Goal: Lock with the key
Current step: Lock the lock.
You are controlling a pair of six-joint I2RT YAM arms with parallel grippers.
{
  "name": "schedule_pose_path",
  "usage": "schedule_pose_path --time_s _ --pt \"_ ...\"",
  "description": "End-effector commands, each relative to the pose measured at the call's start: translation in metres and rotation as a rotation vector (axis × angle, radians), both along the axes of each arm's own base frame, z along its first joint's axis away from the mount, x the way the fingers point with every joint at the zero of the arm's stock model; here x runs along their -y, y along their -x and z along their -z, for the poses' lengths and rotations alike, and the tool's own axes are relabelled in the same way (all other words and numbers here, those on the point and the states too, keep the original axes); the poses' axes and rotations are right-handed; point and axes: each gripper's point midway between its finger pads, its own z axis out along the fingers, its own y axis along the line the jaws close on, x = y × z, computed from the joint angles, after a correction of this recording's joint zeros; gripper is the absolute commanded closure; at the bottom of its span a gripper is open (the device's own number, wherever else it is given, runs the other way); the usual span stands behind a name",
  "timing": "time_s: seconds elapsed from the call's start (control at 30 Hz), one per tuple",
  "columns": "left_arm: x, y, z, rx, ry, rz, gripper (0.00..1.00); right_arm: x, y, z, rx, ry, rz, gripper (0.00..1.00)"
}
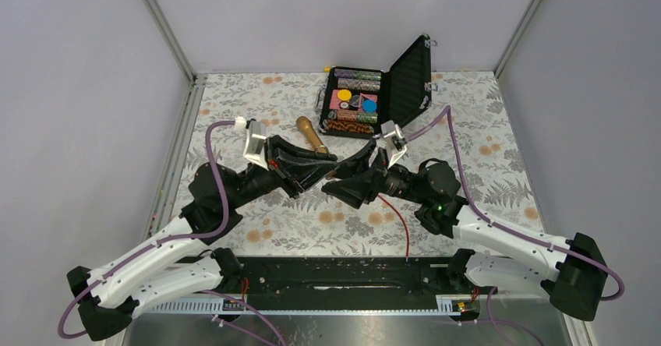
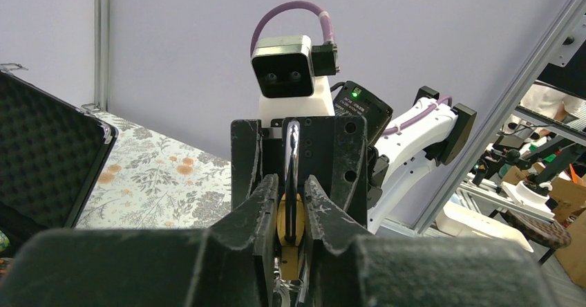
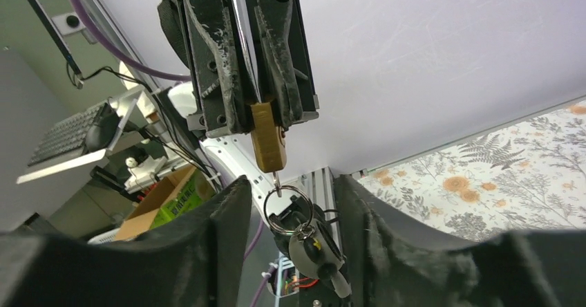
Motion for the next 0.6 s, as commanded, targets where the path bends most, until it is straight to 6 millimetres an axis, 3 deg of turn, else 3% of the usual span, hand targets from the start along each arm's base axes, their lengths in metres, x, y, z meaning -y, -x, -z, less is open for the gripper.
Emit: schedule_pose_path --time_s 0.0,0.27,0.4,0.57 --pt "-0.007 0.001 -0.025 0.04 0.08 -0.016 1.0 0.002 -0.002 -0.024 0.029 -0.057 0.013 0.52" --pt "-0.009 0.004 -0.028 0.042 0.095 -0.007 1.0 0.002 -0.004 -0.017 -0.001 -0.017 0.021 0.98" --pt "-0.018 0.006 -0.039 0.047 0.139 -0.024 1.0 0.0 0.005 0.0 0.015 0.059 -0.027 1.0" --pt "-0.039 0.008 -0.053 0.053 0.232 -0.08 1.0 0.001 0.016 0.041 0.015 0.225 -0.086 1.0"
